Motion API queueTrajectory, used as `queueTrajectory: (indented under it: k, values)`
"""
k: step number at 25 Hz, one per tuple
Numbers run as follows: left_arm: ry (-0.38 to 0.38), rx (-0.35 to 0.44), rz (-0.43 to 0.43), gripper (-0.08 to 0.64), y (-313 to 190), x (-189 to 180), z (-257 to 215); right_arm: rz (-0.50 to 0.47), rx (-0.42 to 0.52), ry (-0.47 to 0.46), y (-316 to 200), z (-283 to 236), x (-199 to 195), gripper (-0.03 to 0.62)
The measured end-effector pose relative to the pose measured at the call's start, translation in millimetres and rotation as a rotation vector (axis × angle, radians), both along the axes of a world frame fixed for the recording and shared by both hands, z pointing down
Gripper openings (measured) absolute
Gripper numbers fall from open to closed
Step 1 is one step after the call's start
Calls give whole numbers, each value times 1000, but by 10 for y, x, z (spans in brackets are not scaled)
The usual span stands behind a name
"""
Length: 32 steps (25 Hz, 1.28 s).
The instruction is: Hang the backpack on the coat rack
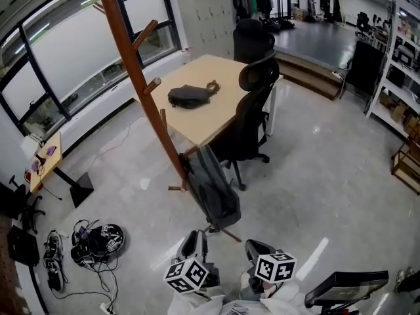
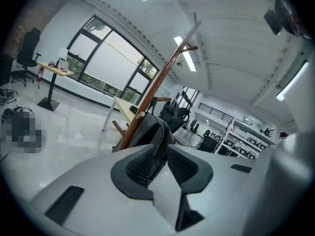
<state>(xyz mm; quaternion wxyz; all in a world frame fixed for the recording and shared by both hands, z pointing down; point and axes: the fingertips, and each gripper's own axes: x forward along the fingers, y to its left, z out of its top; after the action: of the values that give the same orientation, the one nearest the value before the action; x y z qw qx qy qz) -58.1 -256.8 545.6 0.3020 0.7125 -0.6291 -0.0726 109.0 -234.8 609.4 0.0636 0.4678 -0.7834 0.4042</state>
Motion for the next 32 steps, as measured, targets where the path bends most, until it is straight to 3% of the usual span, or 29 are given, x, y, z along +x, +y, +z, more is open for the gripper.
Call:
queueTrajectory:
  k: [3, 20, 26, 32]
  values:
    - [-4, 19, 12, 49, 77, -43, -58, 12, 25, 9, 58, -65, -44, 12]
    - [-47, 89, 237, 49, 1110, -199, -224, 152, 56, 24, 1033, -62, -562, 12]
    - [-32, 94, 274, 49, 1528, -273, -260, 180, 52, 50, 1496, -93, -683, 12]
    - [-83, 97, 293, 7, 1768, -271, -273, 163, 89, 100, 1711, -192, -783, 12]
